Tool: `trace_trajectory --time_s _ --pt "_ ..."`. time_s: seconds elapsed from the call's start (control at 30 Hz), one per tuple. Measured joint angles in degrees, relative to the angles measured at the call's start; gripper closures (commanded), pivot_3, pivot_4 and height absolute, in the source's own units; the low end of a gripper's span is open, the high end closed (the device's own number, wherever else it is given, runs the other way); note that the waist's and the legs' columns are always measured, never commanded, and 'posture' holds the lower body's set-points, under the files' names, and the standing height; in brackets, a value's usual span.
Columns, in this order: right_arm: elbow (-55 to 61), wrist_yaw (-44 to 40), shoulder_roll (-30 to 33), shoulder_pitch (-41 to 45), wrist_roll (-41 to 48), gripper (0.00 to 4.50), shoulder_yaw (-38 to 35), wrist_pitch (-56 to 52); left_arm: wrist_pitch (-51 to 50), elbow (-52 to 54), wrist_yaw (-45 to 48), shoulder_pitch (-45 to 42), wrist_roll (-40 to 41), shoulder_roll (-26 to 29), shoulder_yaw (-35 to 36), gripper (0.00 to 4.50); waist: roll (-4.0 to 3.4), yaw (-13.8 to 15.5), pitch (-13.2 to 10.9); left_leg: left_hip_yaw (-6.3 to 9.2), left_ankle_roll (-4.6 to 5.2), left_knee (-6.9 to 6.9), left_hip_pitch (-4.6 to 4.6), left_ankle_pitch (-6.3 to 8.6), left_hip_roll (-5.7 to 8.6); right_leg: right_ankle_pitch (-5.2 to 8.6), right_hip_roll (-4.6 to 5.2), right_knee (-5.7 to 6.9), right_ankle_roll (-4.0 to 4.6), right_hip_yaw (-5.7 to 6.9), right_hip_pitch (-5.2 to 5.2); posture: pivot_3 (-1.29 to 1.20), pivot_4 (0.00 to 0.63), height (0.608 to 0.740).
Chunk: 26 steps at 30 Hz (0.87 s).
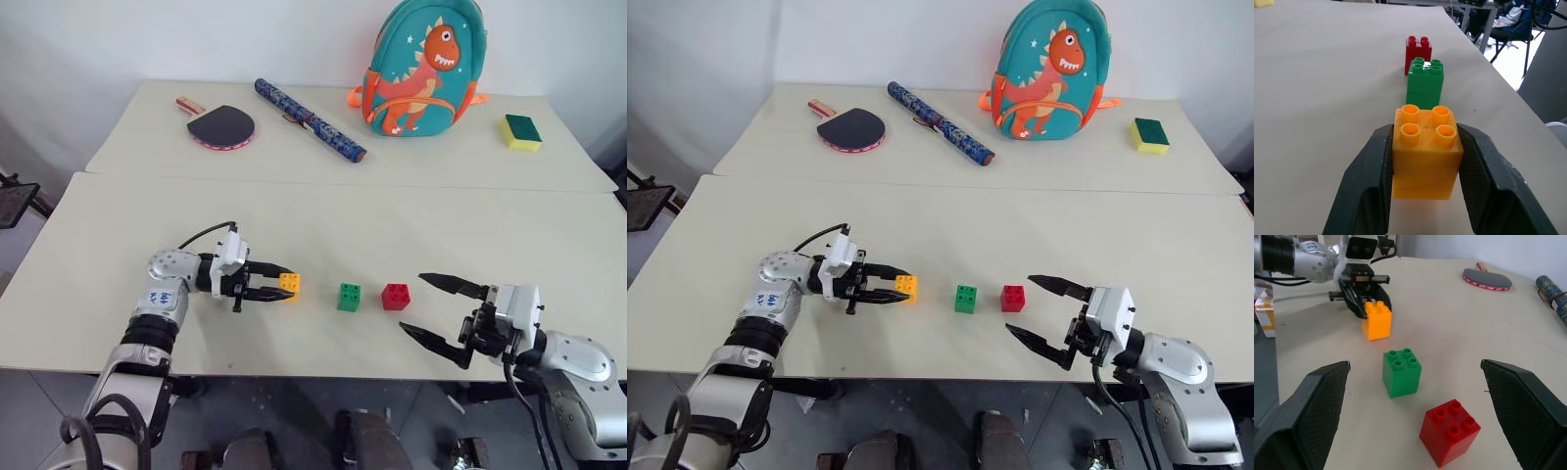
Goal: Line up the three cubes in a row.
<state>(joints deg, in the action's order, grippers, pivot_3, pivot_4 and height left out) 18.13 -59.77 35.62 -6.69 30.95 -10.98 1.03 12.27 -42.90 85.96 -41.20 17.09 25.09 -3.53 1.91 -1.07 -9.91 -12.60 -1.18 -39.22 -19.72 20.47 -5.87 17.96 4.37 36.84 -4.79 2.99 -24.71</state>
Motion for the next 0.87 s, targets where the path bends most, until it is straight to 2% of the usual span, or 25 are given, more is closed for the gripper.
trace_trajectory --time_s 0.13,0.2,0.47,0.63,0.73,0.87 --pt "1.01 0.91 -0.01 -1.34 -0.02 0.0 -0.66 0.01 1.74 -3.22 0.02 -1.28 -0.75 -1.28 -0.05 3.01 0.0 0.0 0.0 0.21 0.03 -0.01 -0.05 0.0 0.02 -0.01 0.01 -0.02 -0.02 0.01 -0.01 0.0 0.15 0.74" --pt "1.06 1.02 -0.01 -1.67 -0.02 0.0 -0.65 0.0 2.44 -4.19 0.02 -1.42 -1.1 -2.21 -0.26 2.27 0.0 -0.05 0.0 0.24 0.03 -0.01 -0.06 0.0 0.02 -0.01 0.01 -0.01 -0.02 0.03 -0.01 0.0 0.15 0.74" --pt "1.13 -0.06 0.53 -0.31 0.1 0.0 -0.55 -1.0 2.99 -4.32 0.03 -1.09 -1.56 -2.11 -0.99 0.03 0.0 -0.43 0.0 0.47 0.04 -0.02 -0.05 -0.01 0.01 -0.01 0.01 0.01 -0.03 0.04 -0.01 0.0 0.15 0.74" --pt "-2.55 -5.16 6.27 3.57 3.23 0.0 -3.03 -3.08 -5.14 6.81 -0.65 3.39 1.81 7.25 4.24 0.03 0.0 -0.68 -0.01 0.49 0.03 0.0 -0.03 -0.01 -0.06 -0.01 0.0 0.14 -0.03 0.05 -0.09 0.0 0.15 0.74" --pt "-4.19 -9.23 9.61 5.27 4.53 0.0 -3.98 -3.97 -7.58 12.97 -4.06 6.06 2.32 10.73 7.41 0.03 -0.07 -0.26 -0.05 0.5 0.06 -0.02 -0.03 -0.02 0.0 -0.02 0.06 0.12 -0.03 0.04 -0.03 0.0 0.15 0.74" --pt "-8.0 -17.86 18.64 8.1 5.01 0.0 -5.77 -5.92 -7.92 20.5 -6.16 11.81 3.66 16.52 11.96 0.03 -0.06 -0.24 -0.07 0.49 0.15 -0.04 -0.08 -0.01 0.03 -0.03 0.12 0.04 -0.06 0.06 -0.03 0.0 0.15 0.74"
